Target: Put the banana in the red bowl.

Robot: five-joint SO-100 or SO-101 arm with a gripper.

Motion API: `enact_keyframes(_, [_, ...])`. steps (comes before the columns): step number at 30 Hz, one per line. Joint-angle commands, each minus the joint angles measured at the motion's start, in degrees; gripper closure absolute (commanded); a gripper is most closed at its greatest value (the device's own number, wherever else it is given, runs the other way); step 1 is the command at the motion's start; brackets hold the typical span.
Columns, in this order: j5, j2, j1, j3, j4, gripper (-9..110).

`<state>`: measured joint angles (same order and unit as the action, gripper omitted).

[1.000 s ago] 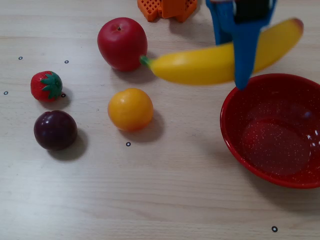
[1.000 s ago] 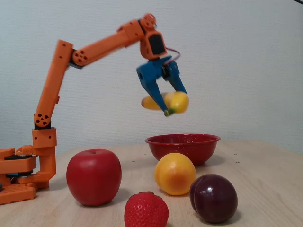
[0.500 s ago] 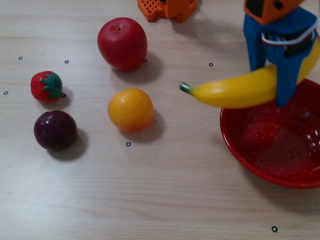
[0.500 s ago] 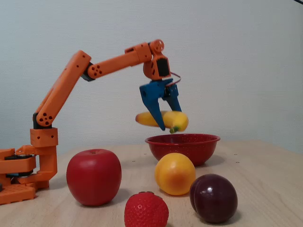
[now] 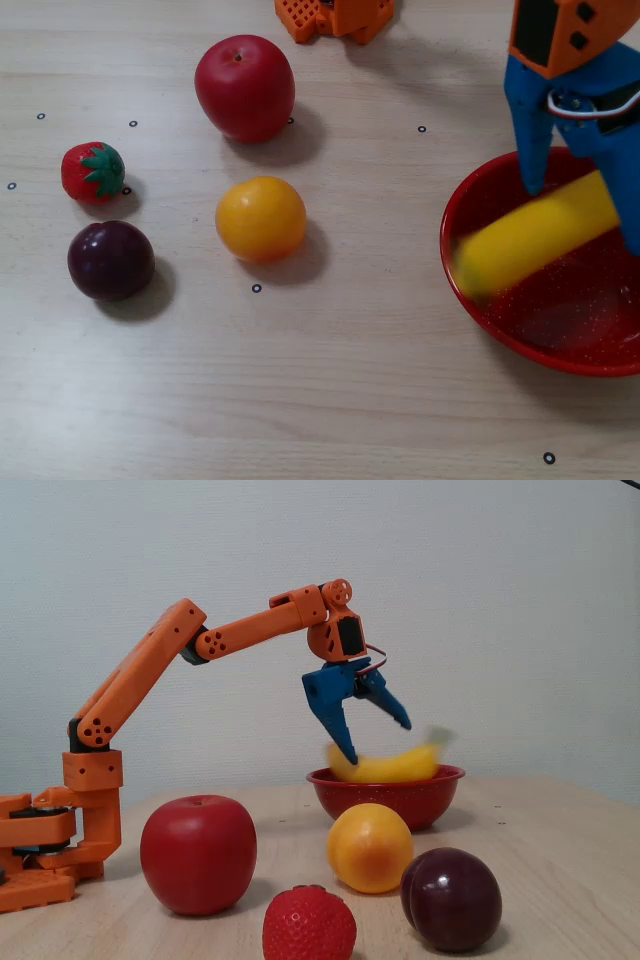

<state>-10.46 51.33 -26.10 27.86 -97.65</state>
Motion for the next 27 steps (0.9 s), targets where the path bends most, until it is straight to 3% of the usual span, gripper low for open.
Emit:
enact_keyframes(1, [-1.3, 7.7, 1.2, -4.9, 2.4, 62])
enact_keyframes(4, [-1.1, 13.4, 2.9, -6.4, 2.4, 97])
enact_keyframes(6, [-0.1, 17.8, 4.7, -6.3, 2.4, 101])
enact_keyframes(12, [2.7, 33.9, 12.7, 1.0, 0.6, 101])
enact_keyframes(20, [4.4, 67.6, 26.1, 42.6, 8.7, 101])
enact_keyframes(27, [6.0, 84.6, 30.7, 62.9, 9.9, 101])
